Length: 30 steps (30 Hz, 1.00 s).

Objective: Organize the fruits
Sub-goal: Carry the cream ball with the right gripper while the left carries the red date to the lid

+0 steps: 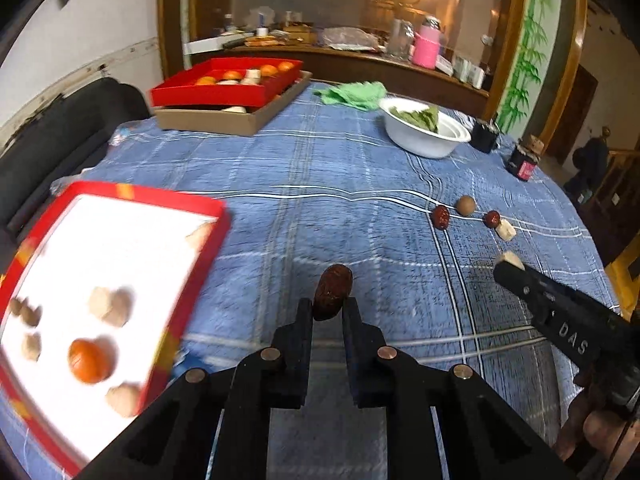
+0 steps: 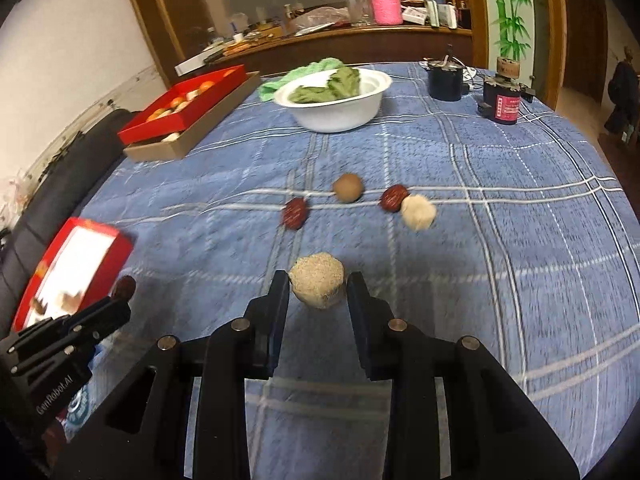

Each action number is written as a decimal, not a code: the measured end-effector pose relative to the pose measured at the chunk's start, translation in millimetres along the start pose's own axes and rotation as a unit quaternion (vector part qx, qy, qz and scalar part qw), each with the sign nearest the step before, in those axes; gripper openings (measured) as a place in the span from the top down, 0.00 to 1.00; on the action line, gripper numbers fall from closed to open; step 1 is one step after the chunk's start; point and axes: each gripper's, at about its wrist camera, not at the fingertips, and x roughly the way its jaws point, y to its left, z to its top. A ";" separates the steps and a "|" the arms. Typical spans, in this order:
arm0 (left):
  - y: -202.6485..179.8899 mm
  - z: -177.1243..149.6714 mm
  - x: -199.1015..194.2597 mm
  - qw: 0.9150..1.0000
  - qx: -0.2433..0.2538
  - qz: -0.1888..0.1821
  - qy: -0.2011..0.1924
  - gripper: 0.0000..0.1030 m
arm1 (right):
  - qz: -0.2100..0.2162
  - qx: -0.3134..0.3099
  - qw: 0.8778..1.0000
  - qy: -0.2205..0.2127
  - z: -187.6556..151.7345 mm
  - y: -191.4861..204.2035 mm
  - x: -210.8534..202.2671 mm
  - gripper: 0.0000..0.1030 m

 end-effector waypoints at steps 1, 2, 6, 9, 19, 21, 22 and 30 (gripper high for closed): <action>4.8 -2.2 -6.2 1.000 -0.002 0.004 -0.003 0.86 | 0.002 -0.004 1.000 -0.001 -3.5 5.3 -5.2 0.72; 10.4 -4.2 -12.0 1.000 -0.005 0.008 -0.005 0.86 | 0.005 -0.009 1.000 -0.003 -7.2 11.0 -10.5 0.72; 33.8 -9.0 -26.7 1.000 -0.022 0.020 -0.009 0.86 | 0.023 -0.022 0.999 -0.007 -16.0 34.8 -25.1 0.72; 54.5 -10.2 -35.9 0.999 -0.035 0.034 -0.014 0.86 | 0.036 -0.038 0.999 -0.009 -19.9 56.2 -30.7 0.72; 97.0 -11.0 -47.8 0.997 -0.061 0.052 -0.019 0.86 | 0.071 -0.079 0.994 -0.017 -26.0 117.9 -40.4 0.72; 100.0 -11.1 -49.9 0.997 -0.063 0.051 -0.021 0.86 | 0.074 -0.085 0.993 -0.017 -26.6 125.5 -41.1 0.72; 100.8 -11.3 -50.8 0.997 -0.063 0.049 -0.022 0.86 | 0.075 -0.087 0.993 -0.017 -26.8 127.7 -41.8 0.72; 114.4 -12.7 -55.0 0.996 -0.072 0.045 -0.023 0.86 | 0.078 -0.103 0.991 -0.021 -27.9 145.9 -47.0 0.72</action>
